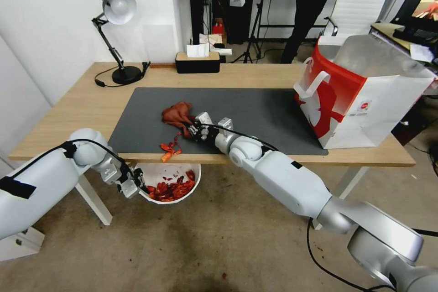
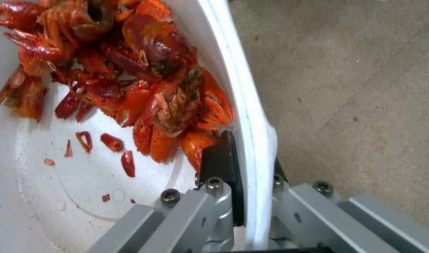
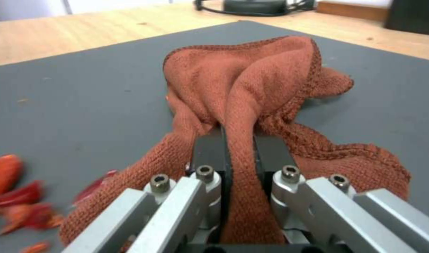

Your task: Sweep shrimp from table into container with towel, then put container into takeout bag.

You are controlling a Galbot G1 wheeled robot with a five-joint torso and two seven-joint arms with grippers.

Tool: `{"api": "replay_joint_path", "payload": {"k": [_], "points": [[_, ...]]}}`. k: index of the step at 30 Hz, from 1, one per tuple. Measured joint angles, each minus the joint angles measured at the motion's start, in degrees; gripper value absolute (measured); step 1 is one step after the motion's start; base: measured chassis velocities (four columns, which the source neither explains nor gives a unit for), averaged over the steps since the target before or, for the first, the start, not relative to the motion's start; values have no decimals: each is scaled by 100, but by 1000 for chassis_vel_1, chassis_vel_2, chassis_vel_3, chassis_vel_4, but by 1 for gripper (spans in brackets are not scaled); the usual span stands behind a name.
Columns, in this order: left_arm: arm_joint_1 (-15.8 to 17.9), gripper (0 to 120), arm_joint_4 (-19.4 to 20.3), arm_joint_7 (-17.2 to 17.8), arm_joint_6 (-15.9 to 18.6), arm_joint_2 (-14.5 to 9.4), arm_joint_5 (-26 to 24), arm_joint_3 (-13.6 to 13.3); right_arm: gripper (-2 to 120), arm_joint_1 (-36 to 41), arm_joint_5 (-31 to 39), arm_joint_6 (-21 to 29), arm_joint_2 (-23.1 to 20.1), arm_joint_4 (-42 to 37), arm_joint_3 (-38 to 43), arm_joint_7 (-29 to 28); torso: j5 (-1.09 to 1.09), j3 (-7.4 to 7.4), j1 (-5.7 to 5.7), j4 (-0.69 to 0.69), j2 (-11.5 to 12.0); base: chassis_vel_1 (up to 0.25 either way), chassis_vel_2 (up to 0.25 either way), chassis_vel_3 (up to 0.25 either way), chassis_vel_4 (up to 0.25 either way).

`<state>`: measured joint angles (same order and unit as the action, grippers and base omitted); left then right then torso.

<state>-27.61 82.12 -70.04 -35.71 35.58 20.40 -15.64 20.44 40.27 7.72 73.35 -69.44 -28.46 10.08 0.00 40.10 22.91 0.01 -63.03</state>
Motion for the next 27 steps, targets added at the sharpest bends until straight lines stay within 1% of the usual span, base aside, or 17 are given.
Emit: {"api": "replay_joint_path", "payload": {"k": [1, 4, 10, 16, 24, 27], "points": [[0, 0, 0, 0, 0, 0, 0, 0, 7, 0, 0, 0, 0, 0, 0, 0, 0, 0, 0, 0, 0, 0, 0, 0, 0], [-39, 0, 12, -1, -7, -20, 1, 54, 7, 55, 30, -12, -181, -247, -96, 197, 0, 1, 0, 1, 1, 0, 0, 0, 0], [-62, 0, 13, -3, -15, -60, 1, 92, 7, 249, 38, -55, -385, -599, -149, 315, 1, 0, 0, -1, 0, 0, 0, 0, 0], [-80, 0, 11, -5, -26, -72, -3, 115, 7, 464, 34, -69, -515, -985, -265, 332, 1, 0, 0, -3, 0, 0, 0, 0, 0], [-50, 0, -18, -6, -34, -79, -15, 124, 7, 682, -16, -81, -638, -1376, -393, 286, 1, 0, 0, -1, 0, 0, 0, 0, 0], [-46, 0, -20, -6, -37, -96, -25, 136, 7, 798, -65, -81, -770, -1640, -454, 286, 0, 1, 1, -1, 1, 0, 0, 0, 0]]}}
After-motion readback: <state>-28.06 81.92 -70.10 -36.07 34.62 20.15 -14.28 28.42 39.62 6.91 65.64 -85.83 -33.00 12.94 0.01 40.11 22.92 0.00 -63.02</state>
